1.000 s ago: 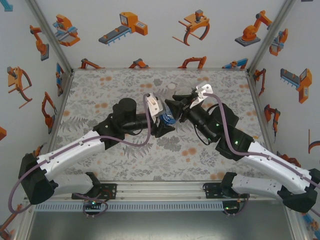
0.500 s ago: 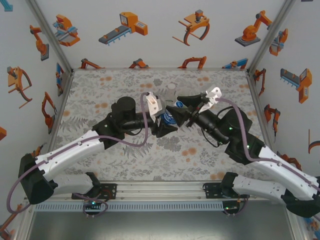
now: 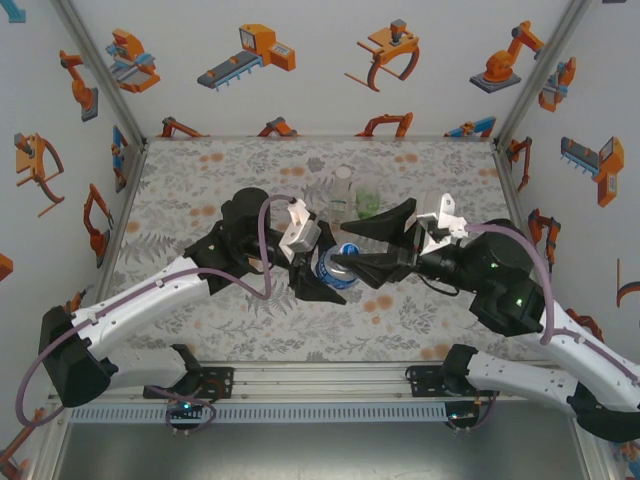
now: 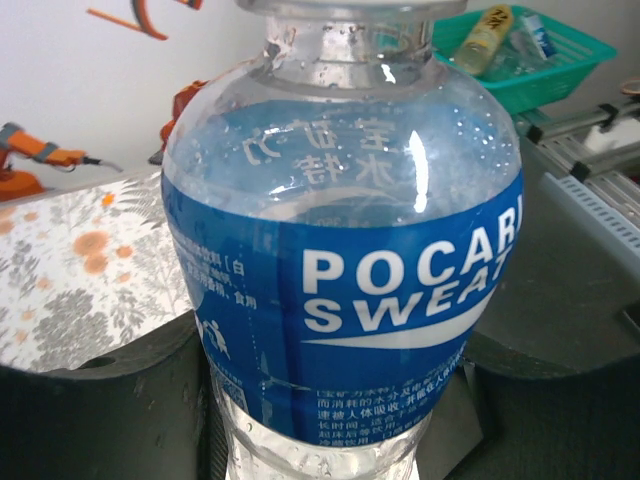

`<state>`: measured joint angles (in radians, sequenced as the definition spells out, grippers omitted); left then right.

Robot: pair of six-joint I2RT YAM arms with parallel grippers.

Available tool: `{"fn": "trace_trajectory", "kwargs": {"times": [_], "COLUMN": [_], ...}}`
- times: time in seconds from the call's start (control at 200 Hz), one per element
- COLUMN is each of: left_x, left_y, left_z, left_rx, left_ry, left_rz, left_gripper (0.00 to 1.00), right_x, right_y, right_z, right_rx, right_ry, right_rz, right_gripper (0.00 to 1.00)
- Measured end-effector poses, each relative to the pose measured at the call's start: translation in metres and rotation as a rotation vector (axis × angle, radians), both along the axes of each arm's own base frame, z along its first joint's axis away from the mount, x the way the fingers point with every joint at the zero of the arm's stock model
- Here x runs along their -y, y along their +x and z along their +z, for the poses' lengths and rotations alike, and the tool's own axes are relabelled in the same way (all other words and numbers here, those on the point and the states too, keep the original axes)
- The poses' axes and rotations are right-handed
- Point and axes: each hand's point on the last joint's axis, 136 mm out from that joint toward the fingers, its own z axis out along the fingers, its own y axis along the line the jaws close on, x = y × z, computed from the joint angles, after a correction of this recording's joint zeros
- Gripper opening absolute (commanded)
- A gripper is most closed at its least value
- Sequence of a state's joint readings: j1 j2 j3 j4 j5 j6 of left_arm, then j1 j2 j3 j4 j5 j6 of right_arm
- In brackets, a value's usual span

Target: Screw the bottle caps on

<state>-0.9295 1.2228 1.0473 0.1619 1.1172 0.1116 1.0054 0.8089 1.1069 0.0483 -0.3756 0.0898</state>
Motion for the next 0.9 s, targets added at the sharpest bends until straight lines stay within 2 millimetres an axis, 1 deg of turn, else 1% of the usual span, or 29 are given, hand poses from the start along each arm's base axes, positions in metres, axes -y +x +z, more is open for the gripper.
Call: {"fn": "trace_trajectory", "kwargs": {"times": [0.14, 0.185, 0.33, 0.436, 0.491, 0.596, 0.641, 0.776, 0.901], "left_x": [-0.004, -0.004, -0.004, -0.004, -0.004, -0.004, -0.004, -0.004, -0.004], "left_y": [-0.007, -0.008, -0.01, -0.009, -0.009, -0.009, -0.009, -0.009, -0.009], "left_z": [0.002, 0.002, 0.001, 0.0, 0.0, 0.0, 0.0, 0.0, -0.001], "left_rx": [-0.003, -0.003, -0.016, -0.016, -0.016, -0.015, -0.013, -0.004, -0.001], "left_ry": [-0.004, -0.005, 0.004, 0.004, 0.006, 0.006, 0.005, 0.001, -0.001], "left_rz": [-0.049, -0.057, -0.073, -0.072, -0.072, -0.071, -0.071, -0.073, -0.072], "left_gripper": [0.0, 0.0, 0.0, 0.0, 0.0, 0.0, 0.0, 0.0, 0.0], "right_x": [-0.01, -0.013, -0.014, -0.014, -0.014, -0.014, -0.014, -0.012, -0.009], "right_y": [-0.009, -0.011, -0.015, -0.015, -0.015, -0.015, -0.015, -0.016, -0.017], "right_z": [-0.007, -0.009, -0.011, -0.011, -0.011, -0.011, -0.01, -0.002, 0.004], "right_rx": [-0.01, -0.012, -0.008, -0.008, -0.008, -0.01, -0.016, -0.015, -0.013], "right_ry": [-0.029, -0.036, -0.042, -0.043, -0.043, -0.042, -0.039, -0.005, 0.019], "right_rz": [0.086, 0.105, 0.128, 0.129, 0.129, 0.128, 0.129, 0.132, 0.137], "right_gripper": [0.43, 0.39, 0.27, 0.22, 0.24, 0.41, 0.44, 0.45, 0.42]}}
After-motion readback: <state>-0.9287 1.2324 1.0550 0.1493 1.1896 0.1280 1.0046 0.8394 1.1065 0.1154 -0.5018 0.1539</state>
